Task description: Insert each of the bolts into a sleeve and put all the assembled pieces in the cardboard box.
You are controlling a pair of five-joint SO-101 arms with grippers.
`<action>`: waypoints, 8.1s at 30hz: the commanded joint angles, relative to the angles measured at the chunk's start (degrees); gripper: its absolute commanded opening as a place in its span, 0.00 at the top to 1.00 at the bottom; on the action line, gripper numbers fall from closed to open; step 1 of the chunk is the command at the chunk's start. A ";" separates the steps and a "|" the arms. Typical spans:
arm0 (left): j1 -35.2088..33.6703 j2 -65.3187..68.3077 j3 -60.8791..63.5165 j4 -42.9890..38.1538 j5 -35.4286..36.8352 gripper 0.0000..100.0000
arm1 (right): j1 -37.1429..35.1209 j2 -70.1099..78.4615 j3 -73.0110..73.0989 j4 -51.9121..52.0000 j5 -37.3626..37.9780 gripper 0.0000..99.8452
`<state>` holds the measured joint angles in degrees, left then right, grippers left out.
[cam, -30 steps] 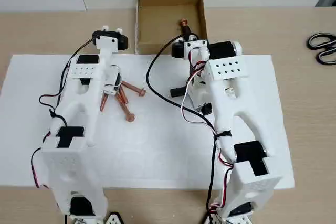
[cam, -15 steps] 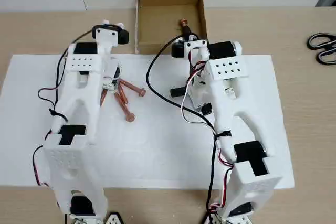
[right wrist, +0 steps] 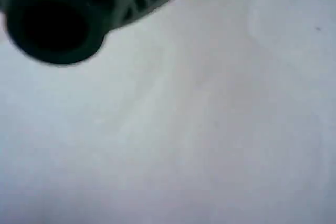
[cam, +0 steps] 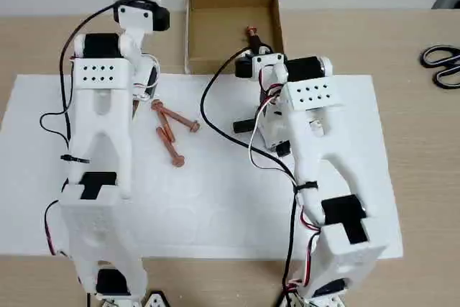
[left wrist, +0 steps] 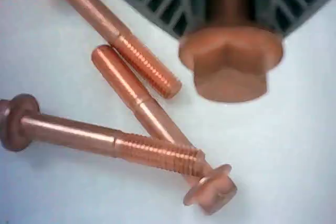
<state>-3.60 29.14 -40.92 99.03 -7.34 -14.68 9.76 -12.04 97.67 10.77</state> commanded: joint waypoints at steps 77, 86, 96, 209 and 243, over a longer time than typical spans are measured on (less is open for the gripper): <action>29.80 -78.95 86.37 -70.68 30.86 0.99 | -19.47 -93.93 85.45 -54.37 -11.69 1.00; 29.98 -88.53 94.90 -74.11 30.24 0.99 | -19.47 -93.93 85.45 -54.37 -11.69 1.00; 32.44 -94.33 100.79 -74.29 30.24 0.99 | -19.47 -93.93 85.45 -54.37 -11.69 1.00; 33.85 -94.59 111.69 -83.52 34.55 0.99 | -19.74 -93.93 86.33 -54.90 -11.69 1.00; 34.11 -94.77 111.69 -69.45 31.56 0.99 | -19.65 -93.93 86.33 -54.90 -11.69 1.00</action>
<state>30.59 -65.63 70.73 28.44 26.68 -34.46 -83.25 75.25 44.31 -0.40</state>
